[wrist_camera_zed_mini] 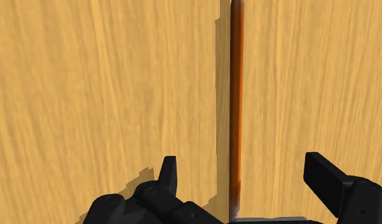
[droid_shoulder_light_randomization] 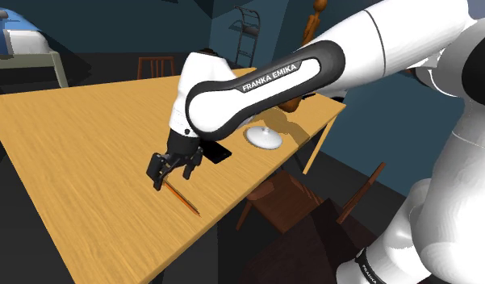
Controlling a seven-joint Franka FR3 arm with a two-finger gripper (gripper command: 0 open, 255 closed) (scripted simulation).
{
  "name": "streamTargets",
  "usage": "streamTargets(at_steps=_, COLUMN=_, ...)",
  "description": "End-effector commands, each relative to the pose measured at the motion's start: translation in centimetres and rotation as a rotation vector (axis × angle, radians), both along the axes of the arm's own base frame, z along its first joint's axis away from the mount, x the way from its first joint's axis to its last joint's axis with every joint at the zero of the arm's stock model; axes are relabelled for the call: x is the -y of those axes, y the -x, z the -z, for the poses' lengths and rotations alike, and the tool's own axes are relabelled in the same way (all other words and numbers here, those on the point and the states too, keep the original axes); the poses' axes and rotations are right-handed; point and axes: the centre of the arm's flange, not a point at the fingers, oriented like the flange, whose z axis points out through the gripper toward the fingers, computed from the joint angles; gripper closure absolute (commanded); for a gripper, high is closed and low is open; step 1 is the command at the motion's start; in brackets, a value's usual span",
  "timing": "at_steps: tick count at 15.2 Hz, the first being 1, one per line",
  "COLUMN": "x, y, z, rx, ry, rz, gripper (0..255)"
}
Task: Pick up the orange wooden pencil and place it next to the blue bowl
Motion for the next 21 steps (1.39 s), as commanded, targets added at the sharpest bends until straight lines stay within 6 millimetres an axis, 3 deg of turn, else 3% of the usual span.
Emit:
streamTargets(at_steps=1, x=-0.1, y=0.0, z=0.5, rx=0.0, ry=0.0, rz=0.0, gripper=0)
streamTargets(at_steps=7, x=-0.1, y=0.0, z=0.5, rx=0.0, ry=0.0, rz=0.0, gripper=0)
streamTargets(at_steps=8, x=-0.1, y=0.0, z=0.5, rx=0.0, ry=0.0, rz=0.0, gripper=255)
streamTargets(at_steps=17, x=-0.1, y=0.0, z=0.5, rx=0.0, ry=0.0, rz=0.0, gripper=255)
streamTargets(at_steps=21, x=-0.1, y=0.0, z=-1.6, rx=0.0, ry=0.0, rz=0.0, gripper=255)
